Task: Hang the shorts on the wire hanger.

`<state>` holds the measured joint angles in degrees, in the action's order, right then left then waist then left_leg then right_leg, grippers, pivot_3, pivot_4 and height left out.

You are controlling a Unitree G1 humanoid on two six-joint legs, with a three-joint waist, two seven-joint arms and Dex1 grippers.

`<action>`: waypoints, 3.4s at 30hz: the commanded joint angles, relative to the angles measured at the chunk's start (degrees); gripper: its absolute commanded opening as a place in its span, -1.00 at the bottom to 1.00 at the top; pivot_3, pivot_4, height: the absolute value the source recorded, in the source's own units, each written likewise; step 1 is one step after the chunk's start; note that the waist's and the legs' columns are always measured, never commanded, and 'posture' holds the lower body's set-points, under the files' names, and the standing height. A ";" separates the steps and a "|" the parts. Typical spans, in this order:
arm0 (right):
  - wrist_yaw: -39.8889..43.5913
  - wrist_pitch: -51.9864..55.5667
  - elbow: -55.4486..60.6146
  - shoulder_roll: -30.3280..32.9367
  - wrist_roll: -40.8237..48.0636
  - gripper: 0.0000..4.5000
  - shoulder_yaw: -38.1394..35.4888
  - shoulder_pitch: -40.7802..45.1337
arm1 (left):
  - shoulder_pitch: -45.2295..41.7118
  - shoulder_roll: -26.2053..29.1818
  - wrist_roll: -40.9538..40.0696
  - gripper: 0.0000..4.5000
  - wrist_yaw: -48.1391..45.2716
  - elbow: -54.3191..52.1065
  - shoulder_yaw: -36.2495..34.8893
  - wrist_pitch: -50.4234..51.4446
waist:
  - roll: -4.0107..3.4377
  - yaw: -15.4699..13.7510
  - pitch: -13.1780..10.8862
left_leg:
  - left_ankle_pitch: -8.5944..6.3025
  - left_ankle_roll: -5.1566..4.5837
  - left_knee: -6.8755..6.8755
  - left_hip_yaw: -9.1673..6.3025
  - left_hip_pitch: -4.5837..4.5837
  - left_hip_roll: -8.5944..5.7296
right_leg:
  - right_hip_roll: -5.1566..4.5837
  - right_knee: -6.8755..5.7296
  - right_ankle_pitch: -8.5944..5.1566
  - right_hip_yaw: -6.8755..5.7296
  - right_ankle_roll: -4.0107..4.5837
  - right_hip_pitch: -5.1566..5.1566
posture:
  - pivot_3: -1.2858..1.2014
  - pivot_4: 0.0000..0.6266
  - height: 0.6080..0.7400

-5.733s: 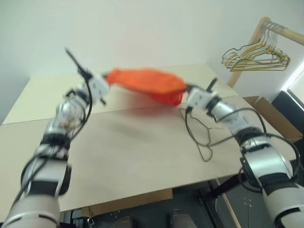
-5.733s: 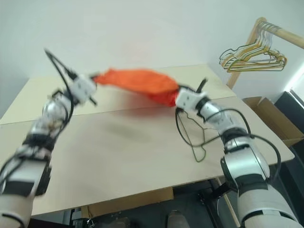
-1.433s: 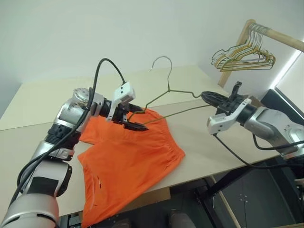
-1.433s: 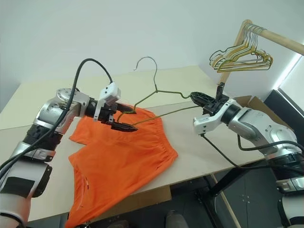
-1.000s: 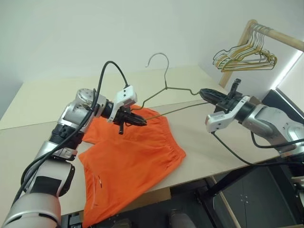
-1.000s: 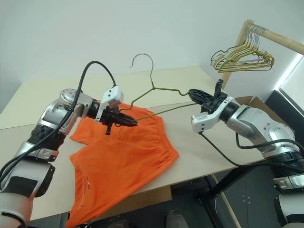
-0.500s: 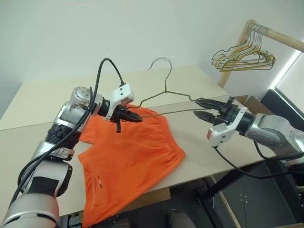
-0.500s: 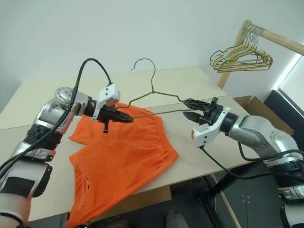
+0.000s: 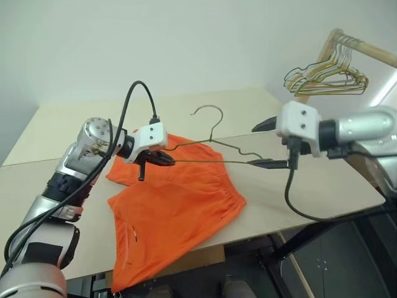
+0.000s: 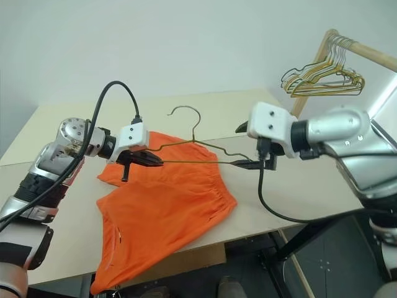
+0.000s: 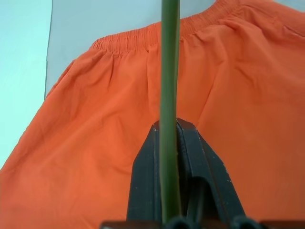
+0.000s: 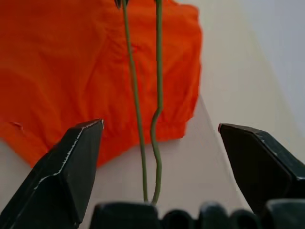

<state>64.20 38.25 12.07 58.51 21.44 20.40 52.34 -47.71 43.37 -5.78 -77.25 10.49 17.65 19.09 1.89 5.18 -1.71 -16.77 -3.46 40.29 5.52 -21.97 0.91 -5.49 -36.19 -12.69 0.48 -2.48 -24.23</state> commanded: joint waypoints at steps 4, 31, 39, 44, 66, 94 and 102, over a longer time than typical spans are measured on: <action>7.60 6.95 -8.03 -3.68 -7.41 0.98 8.77 6.42 | -0.27 0.26 -1.36 -1.00 0.23 -4.19 -2.55 1.18 | -0.03 -1.45 0.00 | -0.01 -0.01 0.20 0.04 -0.37 -0.06 | 0.04 0.00 -0.01 -0.03 -0.04 -0.26 | -0.01 -1.00 1.00; 13.56 13.68 1.65 -0.20 -5.41 -1.00 -1.55 -6.60 | 2.64 -0.94 -11.05 -0.09 -6.41 0.47 -10.10 -9.59 | -0.07 -3.28 0.01 | -0.01 0.19 0.70 -0.03 -0.75 -0.08 | 0.05 0.00 0.06 -0.22 -0.27 -0.20 | 0.01 -1.00 1.00; 4.47 31.43 10.64 4.46 3.86 -1.00 -21.41 -33.30 | 3.77 1.28 -12.90 0.97 -6.59 4.58 -14.43 -8.52 | -0.05 -4.04 0.04 | -0.15 -0.04 0.74 -0.05 -0.60 -0.08 | 0.05 0.14 0.06 -0.21 -0.27 -0.07 | -0.01 -1.00 1.00; -2.45 44.93 9.67 -1.91 8.20 -1.00 -36.15 -42.91 | 8.47 1.16 -18.28 0.97 -6.10 -4.01 -17.24 -3.85 | -0.06 -4.12 0.09 | -0.23 -0.17 0.67 -0.02 -0.39 -0.06 | 0.07 0.14 0.06 -0.10 -0.27 0.07 | -0.02 -1.00 1.00; -0.23 49.22 -6.86 1.12 20.96 -1.00 -25.31 -37.88 | 16.23 1.33 -26.47 0.97 -2.16 -19.64 -18.58 5.34 | -0.62 -2.81 0.46 | -0.31 -0.27 0.61 0.05 -0.19 -0.10 | 0.19 0.21 0.06 0.08 -0.28 0.19 | 0.02 -1.00 1.00; 7.56 40.50 -15.59 1.95 18.73 -1.00 -7.39 -27.81 | 19.35 3.48 -26.59 0.97 -1.43 -22.44 -19.16 4.77 | -0.66 -5.58 0.48 | -0.34 -0.30 0.61 0.07 -0.23 -0.09 | 0.17 0.28 0.06 0.05 -0.27 0.17 | 0.06 -1.00 1.00; 2.66 43.43 -28.99 -7.35 17.50 -1.00 -10.20 -19.42 | 19.46 3.48 -26.17 0.97 -1.33 -22.15 -18.91 3.89 | -0.66 -5.56 0.49 | -0.32 -0.28 0.58 0.11 -0.22 -0.11 | 0.21 0.27 0.07 0.08 -0.26 0.14 | 0.07 -1.00 1.00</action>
<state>67.61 80.73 -15.55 51.82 38.67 12.23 31.62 -27.96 46.36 -31.66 -78.81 -10.54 -0.24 23.85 1.22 -0.37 -1.22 -17.09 -3.72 40.88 5.63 -22.20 0.80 -5.27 -35.91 -12.62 0.55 -2.75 -24.07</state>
